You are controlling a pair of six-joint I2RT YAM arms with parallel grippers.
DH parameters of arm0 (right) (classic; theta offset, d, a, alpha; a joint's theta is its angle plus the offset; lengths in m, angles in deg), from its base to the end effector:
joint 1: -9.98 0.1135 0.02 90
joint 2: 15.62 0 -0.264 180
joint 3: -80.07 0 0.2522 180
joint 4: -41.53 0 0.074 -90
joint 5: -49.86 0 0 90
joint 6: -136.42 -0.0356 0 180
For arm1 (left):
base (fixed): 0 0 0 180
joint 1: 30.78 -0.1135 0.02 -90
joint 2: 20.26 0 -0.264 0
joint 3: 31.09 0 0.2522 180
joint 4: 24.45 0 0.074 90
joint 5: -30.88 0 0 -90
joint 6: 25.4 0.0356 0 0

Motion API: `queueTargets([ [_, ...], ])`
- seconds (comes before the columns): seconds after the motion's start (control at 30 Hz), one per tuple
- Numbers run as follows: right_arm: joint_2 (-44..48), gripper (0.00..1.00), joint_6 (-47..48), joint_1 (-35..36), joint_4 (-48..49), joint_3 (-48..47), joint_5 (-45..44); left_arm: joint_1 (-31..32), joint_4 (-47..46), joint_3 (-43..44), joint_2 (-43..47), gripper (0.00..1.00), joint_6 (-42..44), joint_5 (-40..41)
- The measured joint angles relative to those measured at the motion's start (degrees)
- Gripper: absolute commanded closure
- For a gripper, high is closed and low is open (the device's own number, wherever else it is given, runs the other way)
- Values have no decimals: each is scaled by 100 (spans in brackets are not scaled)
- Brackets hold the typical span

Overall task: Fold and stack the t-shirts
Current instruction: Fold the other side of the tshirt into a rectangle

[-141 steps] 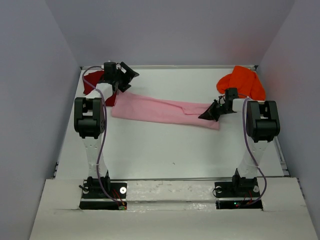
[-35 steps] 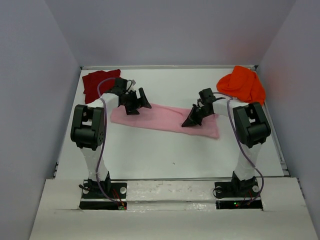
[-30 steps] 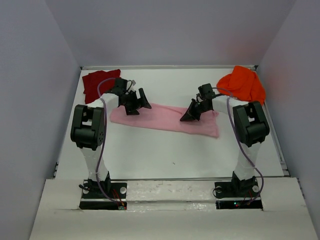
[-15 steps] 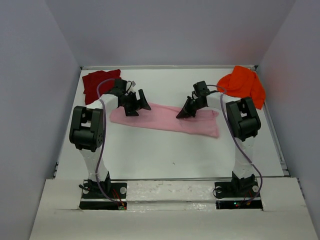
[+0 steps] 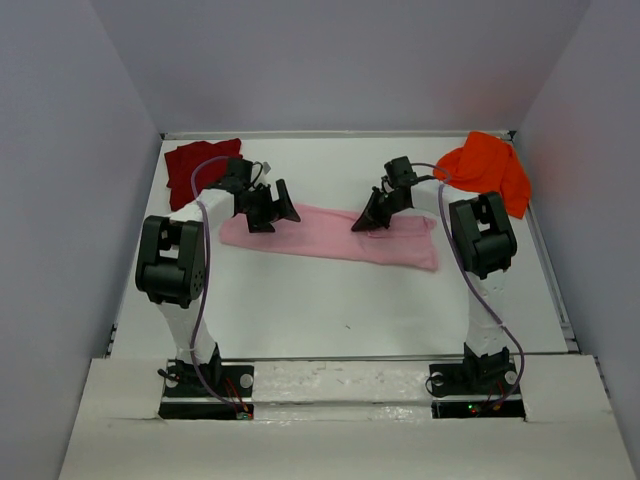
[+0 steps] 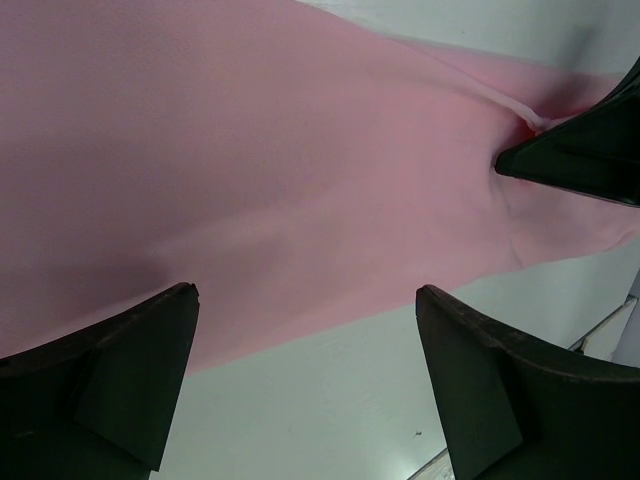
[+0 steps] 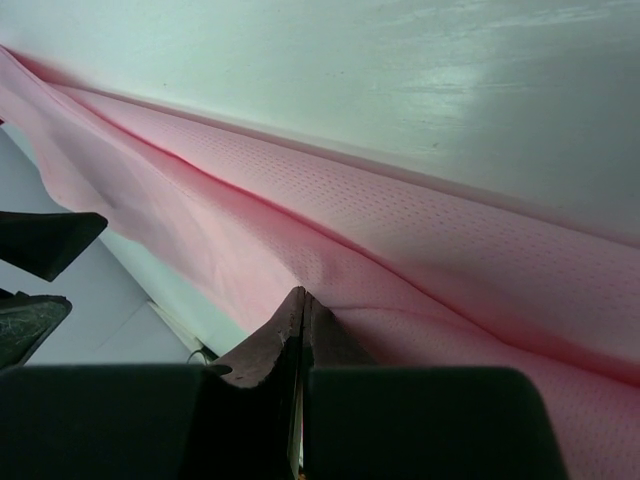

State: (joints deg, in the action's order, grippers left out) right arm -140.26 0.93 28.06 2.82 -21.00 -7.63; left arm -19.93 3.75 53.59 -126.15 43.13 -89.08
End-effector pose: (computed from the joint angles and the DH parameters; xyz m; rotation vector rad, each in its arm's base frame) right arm 0.4215 0.1577 0.1378 0.4734 2.8021 1.0709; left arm 0.3852 -0.0919 0.1966 0.0147 2.4733 -0.8859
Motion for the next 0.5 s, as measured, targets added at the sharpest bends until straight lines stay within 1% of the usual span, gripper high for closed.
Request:
queueTargets([
  [0.37, 0, 100, 116, -13, -208, -33, -61, 2, 15, -17, -39, 1, -2, 81],
  [0.5, 0, 100, 160, -44, -262, -153, -76, 2, 59, -17, -238, 1, 0, 192],
])
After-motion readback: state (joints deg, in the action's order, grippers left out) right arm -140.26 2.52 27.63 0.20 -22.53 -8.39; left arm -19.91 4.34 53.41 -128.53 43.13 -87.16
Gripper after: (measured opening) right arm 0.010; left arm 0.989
